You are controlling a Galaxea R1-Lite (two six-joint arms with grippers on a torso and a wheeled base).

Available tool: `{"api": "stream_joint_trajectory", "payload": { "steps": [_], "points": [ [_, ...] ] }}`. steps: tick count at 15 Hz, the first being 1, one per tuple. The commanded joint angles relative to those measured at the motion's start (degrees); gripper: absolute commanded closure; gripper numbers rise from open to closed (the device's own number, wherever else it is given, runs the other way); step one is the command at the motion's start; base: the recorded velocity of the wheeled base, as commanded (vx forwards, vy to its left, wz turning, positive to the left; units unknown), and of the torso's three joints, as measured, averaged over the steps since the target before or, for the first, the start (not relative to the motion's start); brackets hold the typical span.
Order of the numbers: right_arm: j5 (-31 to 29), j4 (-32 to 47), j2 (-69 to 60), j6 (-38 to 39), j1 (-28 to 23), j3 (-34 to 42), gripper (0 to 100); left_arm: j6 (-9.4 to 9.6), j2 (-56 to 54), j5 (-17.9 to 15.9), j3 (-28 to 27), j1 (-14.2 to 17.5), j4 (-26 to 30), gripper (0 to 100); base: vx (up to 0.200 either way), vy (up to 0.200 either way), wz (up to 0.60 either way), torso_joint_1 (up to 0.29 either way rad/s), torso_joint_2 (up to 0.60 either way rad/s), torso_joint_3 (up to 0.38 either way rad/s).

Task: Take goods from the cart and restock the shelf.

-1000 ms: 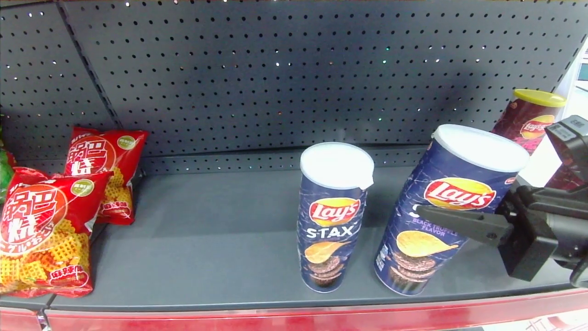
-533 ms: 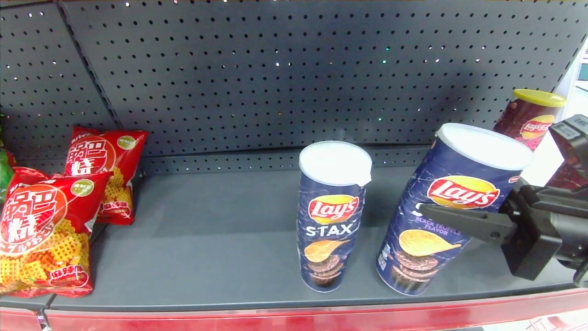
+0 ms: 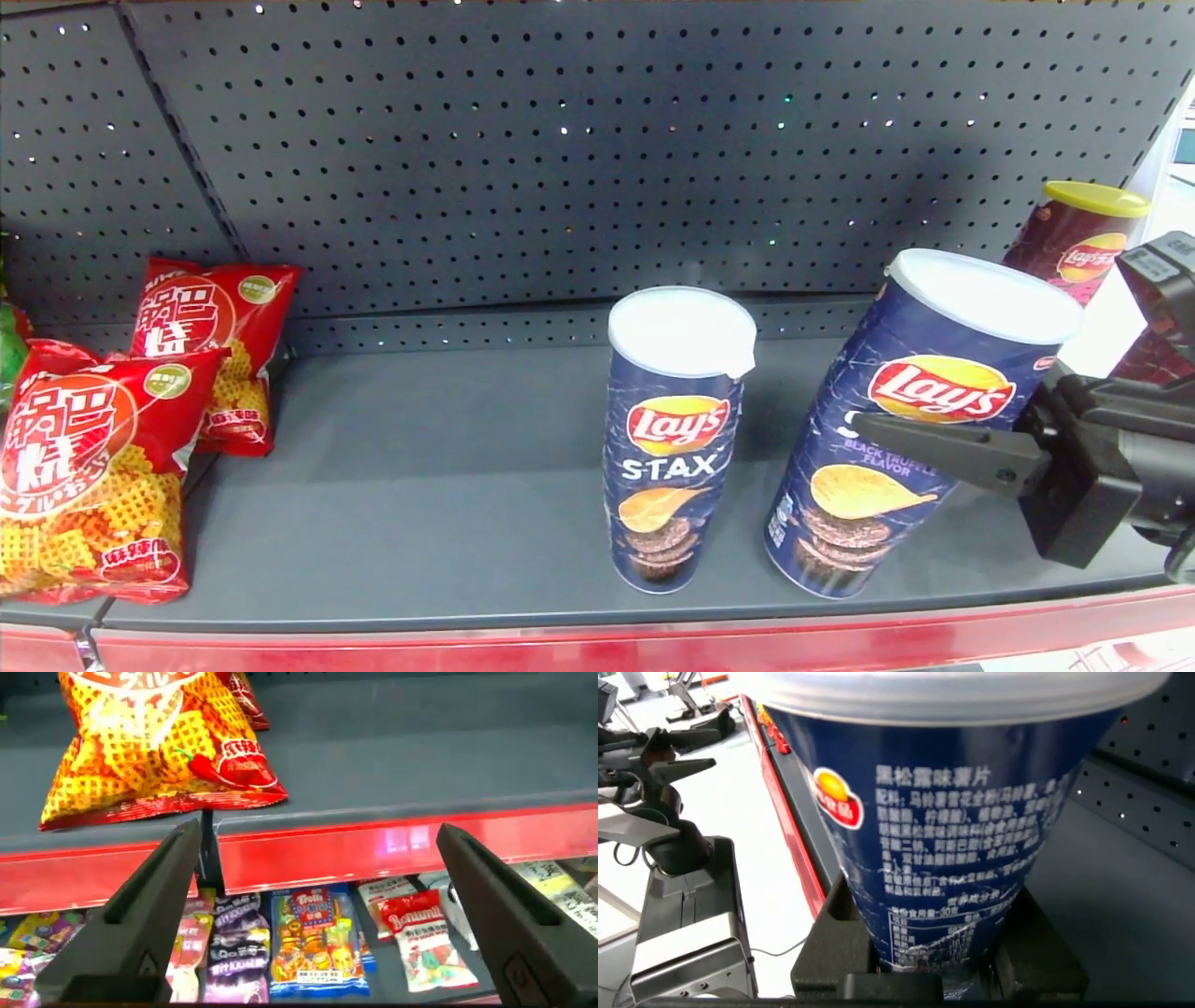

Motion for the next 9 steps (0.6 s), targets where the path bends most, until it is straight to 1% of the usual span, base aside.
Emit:
{"api": "stream_joint_trajectory", "payload": {
  "steps": [1,2,4,5,6,7,8,9],
  "points": [
    [0.0,0.0,0.1,0.0,0.0,0.1,100,0.46,-0.2,0.0,0.0,0.0,0.0,0,0.0,0.0,0.0,0.0,0.0,0.0],
    [0.0,0.0,0.0,0.0,0.0,0.1,100,0.46,0.1,0.0,0.0,0.0,0.0,0,0.0,0.0,0.0,0.0,0.0,0.0],
    [0.0,0.0,-0.3,0.0,0.0,0.3,100,-0.33,0.3,0.0,-0.1,0.2,0.0,0,0.0,0.0,0.0,0.0,0.0,0.0],
    [0.0,0.0,-0.4,0.0,0.0,0.3,100,0.99,-0.4,0.6,-0.1,-0.1,0.5,0,0.0,0.0,0.0,0.0,0.0,0.0],
    [0.0,0.0,-0.5,0.0,0.0,0.3,100,1.69,-0.9,3.5,0.1,-0.2,1.9,0,0.0,0.0,0.0,0.0,0.0,0.0],
    [0.0,0.0,-0.5,0.0,0.0,0.4,100,0.02,-1.7,5.0,-0.2,-0.7,3.4,0,0.0,0.0,0.0,0.0,0.0,0.0],
    [0.0,0.0,-0.6,0.0,0.0,0.4,100,-0.59,-1.7,4.9,-0.1,-0.7,3.1,0,0.0,0.0,0.0,0.0,0.0,0.0],
    [0.1,0.0,-0.5,0.0,0.0,0.4,100,-0.77,-1.7,4.8,-0.1,-0.7,3.1,0,0.0,0.0,0.0,0.0,0.0,0.0]
  ]
}}
